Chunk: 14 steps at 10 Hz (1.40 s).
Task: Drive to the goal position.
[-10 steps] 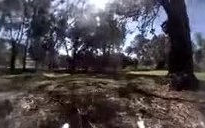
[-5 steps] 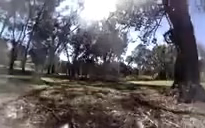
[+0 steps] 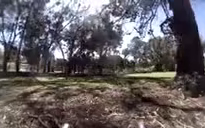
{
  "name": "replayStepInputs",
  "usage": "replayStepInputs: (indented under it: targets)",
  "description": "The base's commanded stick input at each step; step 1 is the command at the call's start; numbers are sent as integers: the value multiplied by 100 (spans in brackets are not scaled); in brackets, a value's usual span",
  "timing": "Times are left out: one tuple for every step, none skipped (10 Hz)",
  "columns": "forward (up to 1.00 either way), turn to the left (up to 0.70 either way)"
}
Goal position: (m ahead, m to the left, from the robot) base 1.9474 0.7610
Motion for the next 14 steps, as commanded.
replayStepInputs:
  targets:
    - [70,0]
    - [70,0]
    - [70,0]
    - [70,0]
    - [70,0]
    - [70,0]
    - [70,0]
    - [70,0]
    - [70,0]
    - [70,0]
    - [70,0]
    - [70,0]
    - [70,0]
    - [70,0]
